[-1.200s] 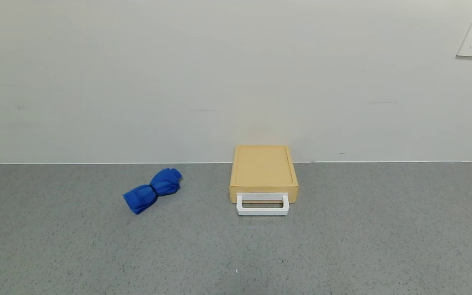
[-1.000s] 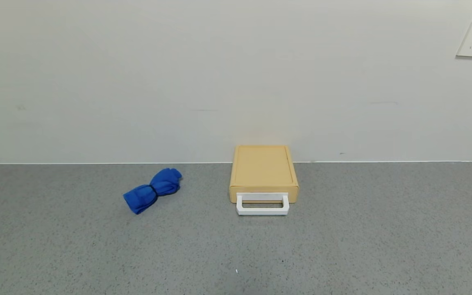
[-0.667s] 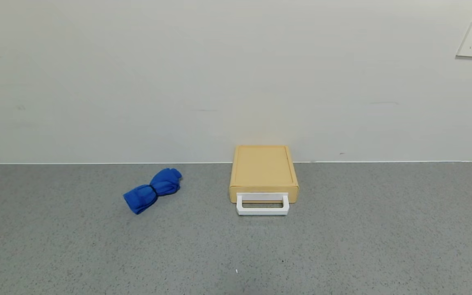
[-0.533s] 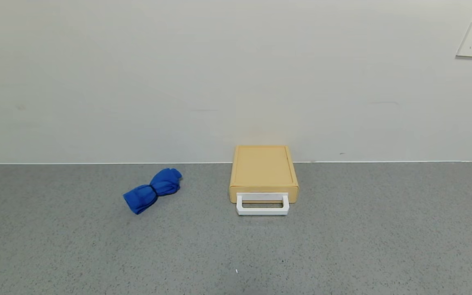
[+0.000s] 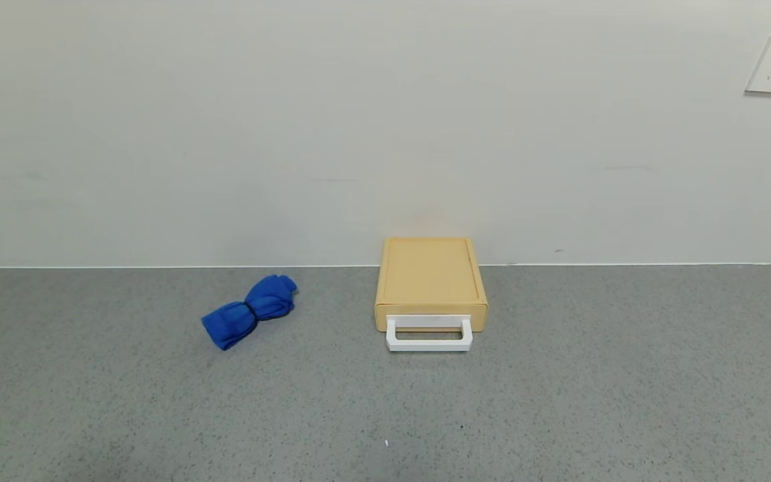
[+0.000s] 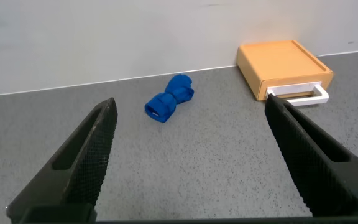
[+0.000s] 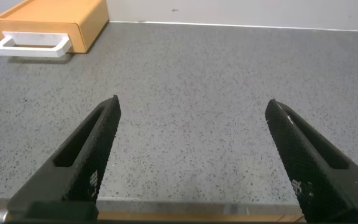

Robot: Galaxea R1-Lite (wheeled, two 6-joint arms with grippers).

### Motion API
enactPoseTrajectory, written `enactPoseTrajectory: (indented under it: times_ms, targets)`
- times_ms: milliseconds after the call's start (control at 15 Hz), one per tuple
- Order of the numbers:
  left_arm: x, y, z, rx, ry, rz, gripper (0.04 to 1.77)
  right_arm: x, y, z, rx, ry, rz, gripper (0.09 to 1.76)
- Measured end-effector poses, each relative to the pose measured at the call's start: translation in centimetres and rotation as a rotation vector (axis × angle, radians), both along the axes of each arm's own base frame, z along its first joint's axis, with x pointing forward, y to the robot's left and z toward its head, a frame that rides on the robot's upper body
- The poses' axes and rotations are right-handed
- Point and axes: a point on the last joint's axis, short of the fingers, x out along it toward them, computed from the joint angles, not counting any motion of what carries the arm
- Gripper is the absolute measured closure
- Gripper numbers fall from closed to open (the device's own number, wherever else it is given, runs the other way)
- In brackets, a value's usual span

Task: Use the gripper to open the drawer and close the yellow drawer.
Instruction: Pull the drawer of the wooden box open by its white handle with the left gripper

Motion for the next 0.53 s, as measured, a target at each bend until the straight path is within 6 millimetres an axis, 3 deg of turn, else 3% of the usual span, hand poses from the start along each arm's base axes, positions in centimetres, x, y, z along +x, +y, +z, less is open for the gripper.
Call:
enactPoseTrajectory:
  times_ms: [267, 533]
  targets:
    - [4.3, -0.1, 3.1, 0.018, 0.095, -0.046, 0.09, 0.0, 0.0, 0.0, 0.0, 0.0, 0.0, 0.14]
    - [9.5, -0.5, 4.7, 0.052, 0.204, -0.141, 0.09, 0.0, 0.0, 0.0, 0.0, 0.0, 0.0, 0.14]
